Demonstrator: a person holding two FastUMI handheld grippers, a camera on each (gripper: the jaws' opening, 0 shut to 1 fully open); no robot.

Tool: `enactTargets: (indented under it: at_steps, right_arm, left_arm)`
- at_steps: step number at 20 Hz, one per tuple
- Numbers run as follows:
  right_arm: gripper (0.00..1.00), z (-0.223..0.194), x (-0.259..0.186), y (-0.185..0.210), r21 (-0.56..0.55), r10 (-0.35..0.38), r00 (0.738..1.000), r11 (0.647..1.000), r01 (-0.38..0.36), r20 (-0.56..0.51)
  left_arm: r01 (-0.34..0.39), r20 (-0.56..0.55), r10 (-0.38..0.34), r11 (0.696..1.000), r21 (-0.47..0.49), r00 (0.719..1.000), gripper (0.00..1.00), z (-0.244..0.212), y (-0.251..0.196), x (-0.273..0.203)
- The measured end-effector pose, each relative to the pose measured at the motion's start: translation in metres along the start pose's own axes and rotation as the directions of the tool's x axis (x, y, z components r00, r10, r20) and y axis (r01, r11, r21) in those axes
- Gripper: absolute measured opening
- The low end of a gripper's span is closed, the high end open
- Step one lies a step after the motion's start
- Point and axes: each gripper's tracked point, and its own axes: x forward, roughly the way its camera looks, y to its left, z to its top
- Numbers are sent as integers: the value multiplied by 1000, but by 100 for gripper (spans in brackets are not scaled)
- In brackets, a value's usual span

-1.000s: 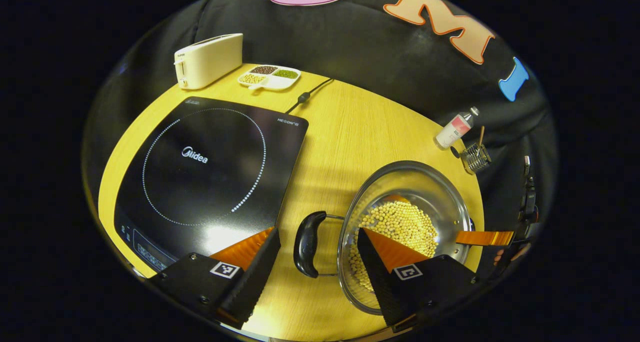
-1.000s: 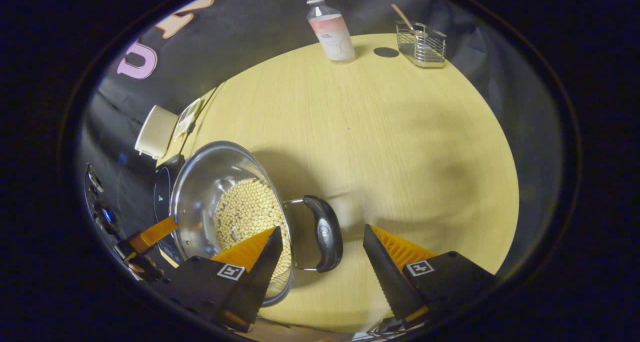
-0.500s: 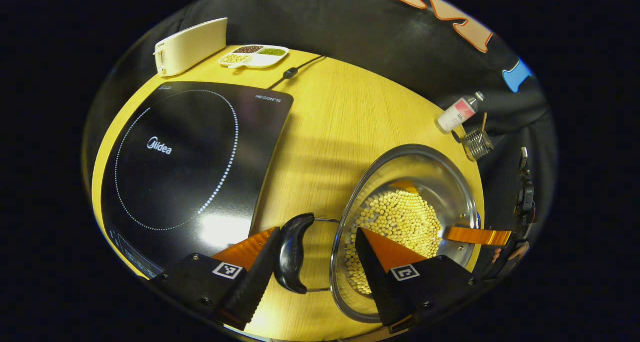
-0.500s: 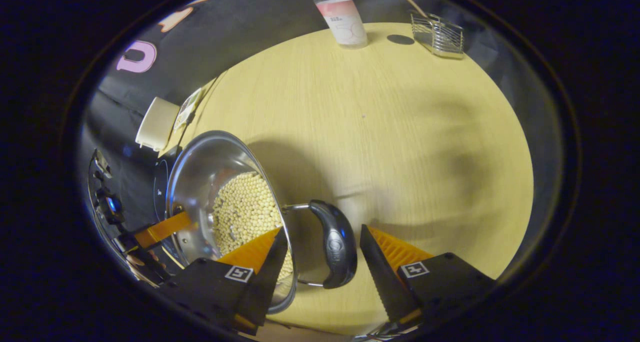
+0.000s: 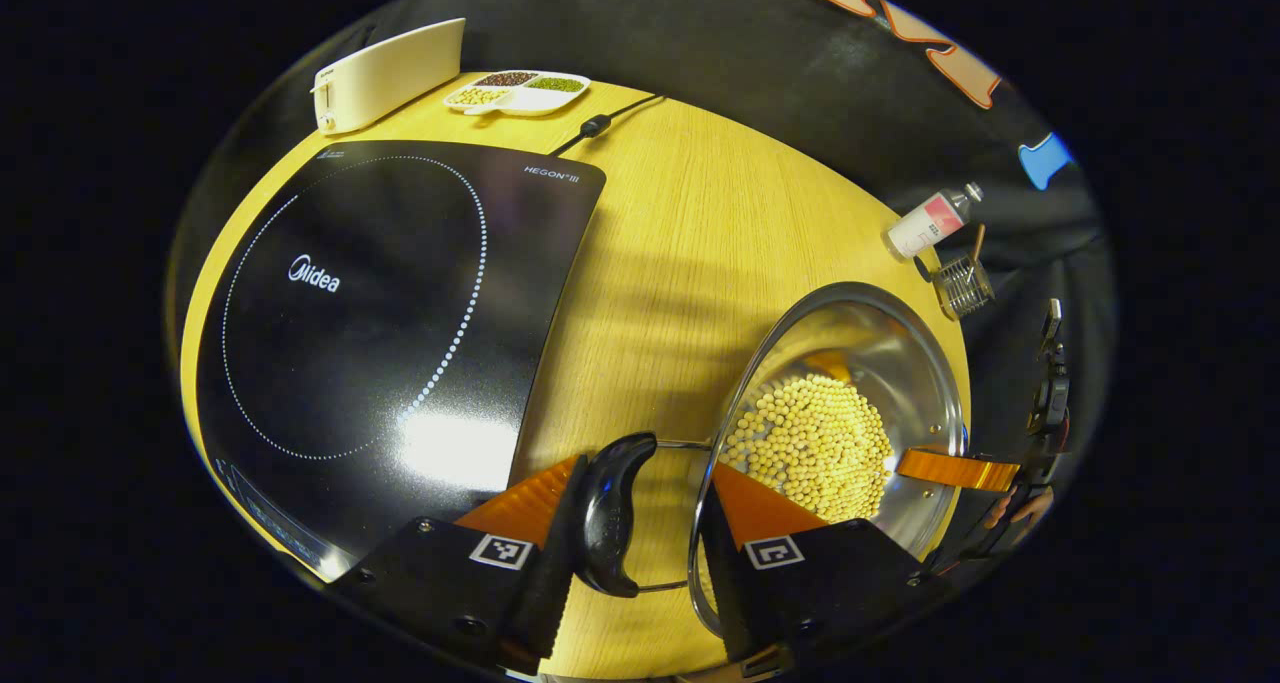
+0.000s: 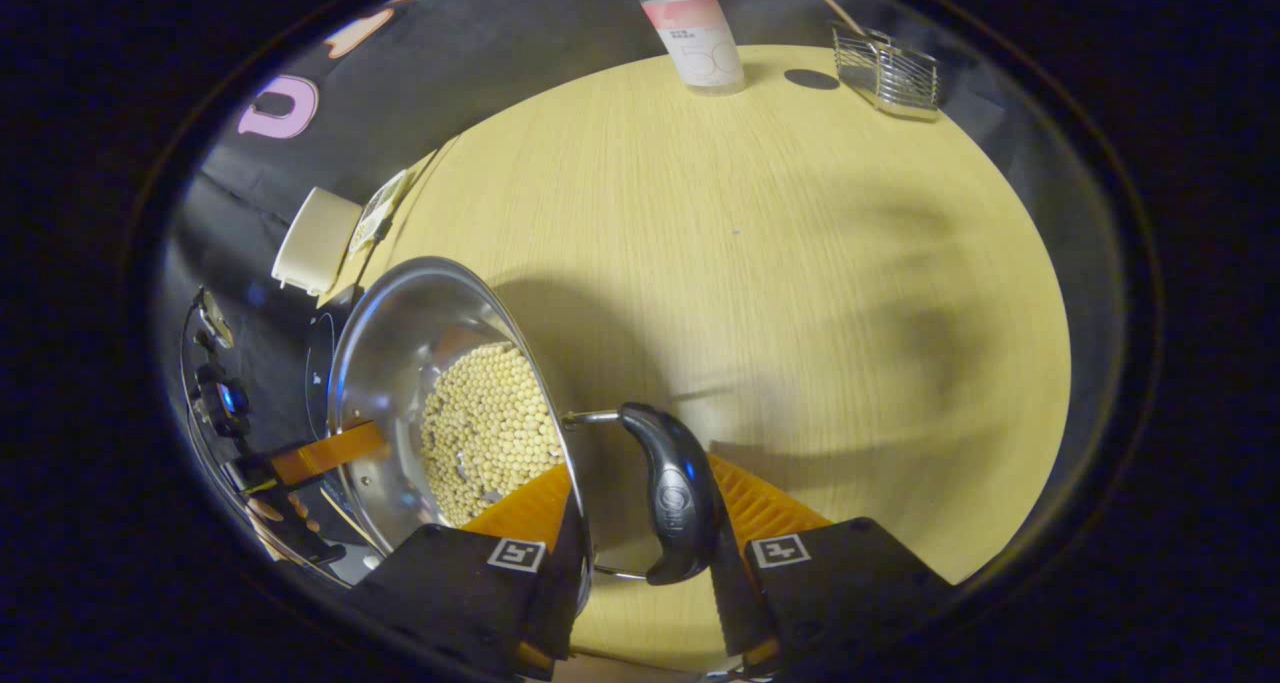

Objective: First push the handle of the pot to place it horizontally, then grasp the pot with both hands and set it on the induction cooktop.

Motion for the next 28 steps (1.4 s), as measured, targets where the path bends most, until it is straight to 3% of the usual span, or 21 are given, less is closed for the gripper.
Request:
enactTargets:
  at_steps: [4,15,16,17,20,21,22,28]
  right_arm:
    - [53,1,-5,-2,-23,-31,999,999,32,21]
    - [53,-3,-52,30,-11,-12,995,1000,14,99]
    - [60,-4,-55,35,-8,-15,994,1000,16,105]
    - [60,-6,-59,40,-6,-19,994,1000,19,109]
    - [60,-10,-66,65,12,-28,991,1000,27,129]
    - [53,-12,-69,76,20,-28,990,999,26,135]
    - [53,-14,-71,88,26,-25,990,999,21,140]
    - [53,-29,-62,164,42,-7,990,999,1,143]
  left_arm:
    - [-9,-2,9,1000,-9,1000,61,-6,-2,-5]
    - [26,65,-27,999,25,998,60,12,1,-54]
    - [30,69,-32,999,32,997,60,14,4,-59]
    - [36,74,-39,999,39,996,60,18,7,-66]
    - [67,87,-70,997,40,994,60,28,23,-80]
    - [74,89,-77,996,39,993,60,32,32,-84]
    - [76,90,-80,996,41,993,60,35,41,-89]
    - [58,106,-64,996,64,992,60,56,107,-116]
